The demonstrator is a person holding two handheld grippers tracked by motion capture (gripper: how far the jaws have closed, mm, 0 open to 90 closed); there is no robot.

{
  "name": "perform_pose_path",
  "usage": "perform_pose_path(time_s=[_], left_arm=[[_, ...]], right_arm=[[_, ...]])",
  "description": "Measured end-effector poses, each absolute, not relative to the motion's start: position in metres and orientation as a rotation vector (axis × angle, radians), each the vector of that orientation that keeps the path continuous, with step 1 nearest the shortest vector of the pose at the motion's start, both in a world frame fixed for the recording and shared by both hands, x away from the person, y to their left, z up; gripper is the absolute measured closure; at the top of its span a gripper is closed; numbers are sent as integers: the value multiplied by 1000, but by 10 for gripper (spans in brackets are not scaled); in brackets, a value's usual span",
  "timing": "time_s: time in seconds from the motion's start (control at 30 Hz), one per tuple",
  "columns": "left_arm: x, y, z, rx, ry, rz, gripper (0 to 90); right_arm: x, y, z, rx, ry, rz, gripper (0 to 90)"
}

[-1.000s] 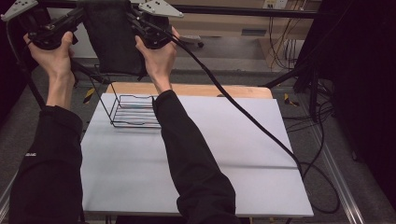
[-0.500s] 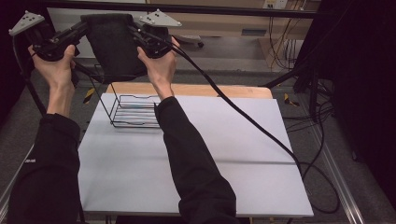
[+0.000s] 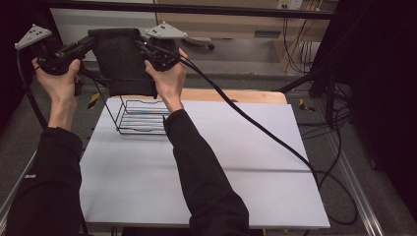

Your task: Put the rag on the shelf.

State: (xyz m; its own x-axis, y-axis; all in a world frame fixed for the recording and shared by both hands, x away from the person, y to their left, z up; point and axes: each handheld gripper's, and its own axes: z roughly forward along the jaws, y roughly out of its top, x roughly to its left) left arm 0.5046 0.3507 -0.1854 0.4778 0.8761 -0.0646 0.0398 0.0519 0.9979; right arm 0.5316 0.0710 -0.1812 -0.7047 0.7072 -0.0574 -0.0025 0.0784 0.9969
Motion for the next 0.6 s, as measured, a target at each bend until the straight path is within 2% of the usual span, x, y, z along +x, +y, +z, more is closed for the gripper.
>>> perform_pose_path(time_s=[0.6], left_arm=[[487,346,-193,1416,814,790,831]], right_arm=[[517,60,-200,668,1788,1712,794]])
